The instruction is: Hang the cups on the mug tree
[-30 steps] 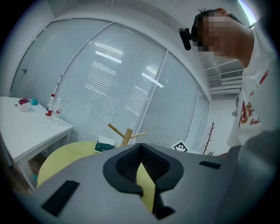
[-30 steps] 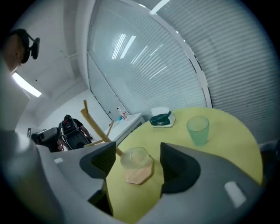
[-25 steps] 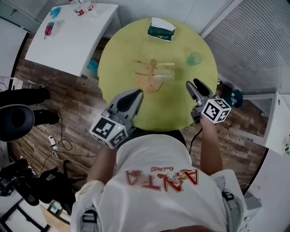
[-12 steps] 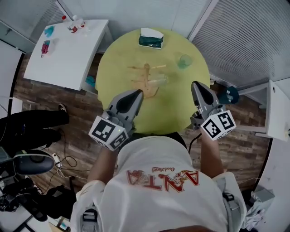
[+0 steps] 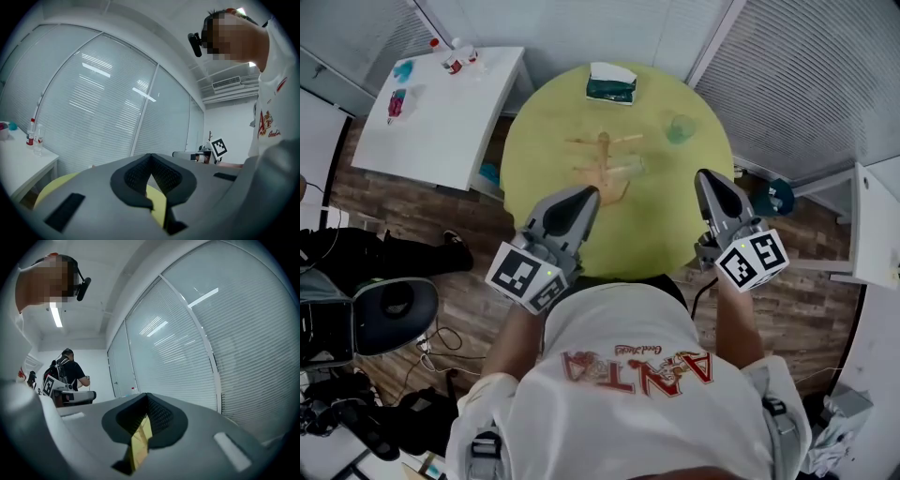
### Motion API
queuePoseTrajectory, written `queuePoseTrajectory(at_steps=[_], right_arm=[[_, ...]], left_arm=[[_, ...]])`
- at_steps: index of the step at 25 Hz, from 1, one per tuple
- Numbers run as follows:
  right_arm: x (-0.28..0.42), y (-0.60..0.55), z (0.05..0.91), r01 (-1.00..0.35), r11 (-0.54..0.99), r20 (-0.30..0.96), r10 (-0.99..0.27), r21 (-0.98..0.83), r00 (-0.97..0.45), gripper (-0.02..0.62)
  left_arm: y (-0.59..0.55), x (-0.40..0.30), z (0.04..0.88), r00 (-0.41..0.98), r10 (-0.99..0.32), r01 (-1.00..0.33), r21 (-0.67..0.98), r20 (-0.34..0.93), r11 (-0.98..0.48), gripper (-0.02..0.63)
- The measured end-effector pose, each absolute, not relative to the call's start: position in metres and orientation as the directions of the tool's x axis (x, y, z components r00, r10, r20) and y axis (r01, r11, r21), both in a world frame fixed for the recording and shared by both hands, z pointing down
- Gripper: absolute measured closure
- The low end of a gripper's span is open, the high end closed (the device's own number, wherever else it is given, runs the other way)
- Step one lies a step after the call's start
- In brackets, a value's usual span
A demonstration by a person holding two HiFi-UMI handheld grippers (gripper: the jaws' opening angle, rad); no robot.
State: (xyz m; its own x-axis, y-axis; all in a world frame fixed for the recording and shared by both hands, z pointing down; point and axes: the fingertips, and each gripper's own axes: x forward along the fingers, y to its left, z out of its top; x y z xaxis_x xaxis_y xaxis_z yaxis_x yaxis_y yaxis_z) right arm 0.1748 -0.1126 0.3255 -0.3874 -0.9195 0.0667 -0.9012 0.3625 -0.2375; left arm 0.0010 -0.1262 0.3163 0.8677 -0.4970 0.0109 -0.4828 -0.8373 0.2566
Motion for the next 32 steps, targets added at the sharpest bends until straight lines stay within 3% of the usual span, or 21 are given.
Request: queuePoseTrajectory(at_steps=[10,18,24,32], right_arm=[[0.195,-0.126,0.343,-0.911,0.328,0.111,-0.925,-0.250,-0.364,0.592],[0.253,-0.158,0.401,-0.942,0.232,0.233,-0.929,-0.241,-0.288,0.585],[0.283,-0.193,0.482,-0.959,0.225,0.416,-0.866,-0.174,-0.278,0.377],[0.320,-0.260,0.614,-0.968,0.232,0.634,-0.736,-0.094,-0.238,0.297]], left_arm=[[-0.123,0.007,0.320,0.853,-0.520,-0.512,0.251,0.037,-0.822,0.597],[-0.131,0.022,0.335,0.828,-0.555,-0.554,0.270,0.081,-0.787,0.597],[-0.130,0.036,0.346,0.794,-0.595,-0.604,0.277,0.124,-0.748,0.597],[-0.134,0.047,0.361,0.721,-0.671,-0.690,0.275,0.175,-0.670,0.597]])
